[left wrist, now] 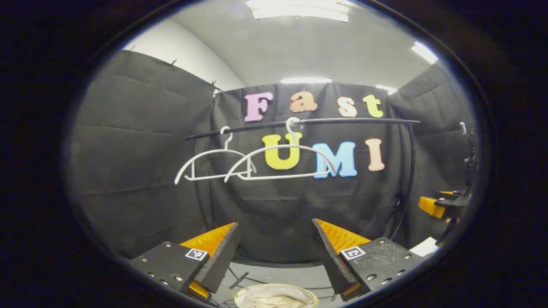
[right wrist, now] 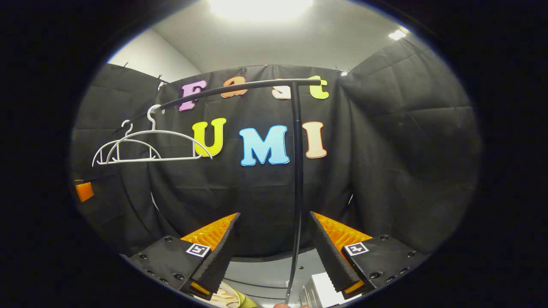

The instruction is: Grasp the clothes on the hanger with both hands and then place them into the laundry hamper below.

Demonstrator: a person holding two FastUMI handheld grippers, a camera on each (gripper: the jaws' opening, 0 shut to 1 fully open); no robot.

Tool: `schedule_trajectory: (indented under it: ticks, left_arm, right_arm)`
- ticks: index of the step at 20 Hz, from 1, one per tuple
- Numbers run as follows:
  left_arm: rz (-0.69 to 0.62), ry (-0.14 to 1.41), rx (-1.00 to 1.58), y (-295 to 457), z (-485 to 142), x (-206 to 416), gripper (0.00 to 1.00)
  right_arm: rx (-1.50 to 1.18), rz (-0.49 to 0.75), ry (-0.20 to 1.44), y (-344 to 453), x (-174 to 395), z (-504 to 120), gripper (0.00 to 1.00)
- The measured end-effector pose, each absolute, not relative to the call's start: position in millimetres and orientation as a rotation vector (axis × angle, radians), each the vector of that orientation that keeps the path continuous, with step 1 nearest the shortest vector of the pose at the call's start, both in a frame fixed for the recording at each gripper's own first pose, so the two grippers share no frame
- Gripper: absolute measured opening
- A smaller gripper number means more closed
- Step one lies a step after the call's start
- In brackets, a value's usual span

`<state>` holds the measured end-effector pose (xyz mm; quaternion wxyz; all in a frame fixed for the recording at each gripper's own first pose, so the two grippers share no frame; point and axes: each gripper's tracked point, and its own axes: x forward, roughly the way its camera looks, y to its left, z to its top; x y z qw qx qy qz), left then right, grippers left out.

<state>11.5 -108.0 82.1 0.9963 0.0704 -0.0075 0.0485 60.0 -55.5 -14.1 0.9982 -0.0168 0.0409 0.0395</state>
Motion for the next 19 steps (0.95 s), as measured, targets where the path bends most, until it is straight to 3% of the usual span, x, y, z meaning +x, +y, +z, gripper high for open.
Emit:
schedule_trajectory:
  ticks: [19]
  left_arm:
    - [0.0,-0.041,0.097,-110.9,58.9,-0.8,0.96]
  right_arm:
    - [-0.023,0.021,0.057,-62.4,25.4,-19.6,0.98]
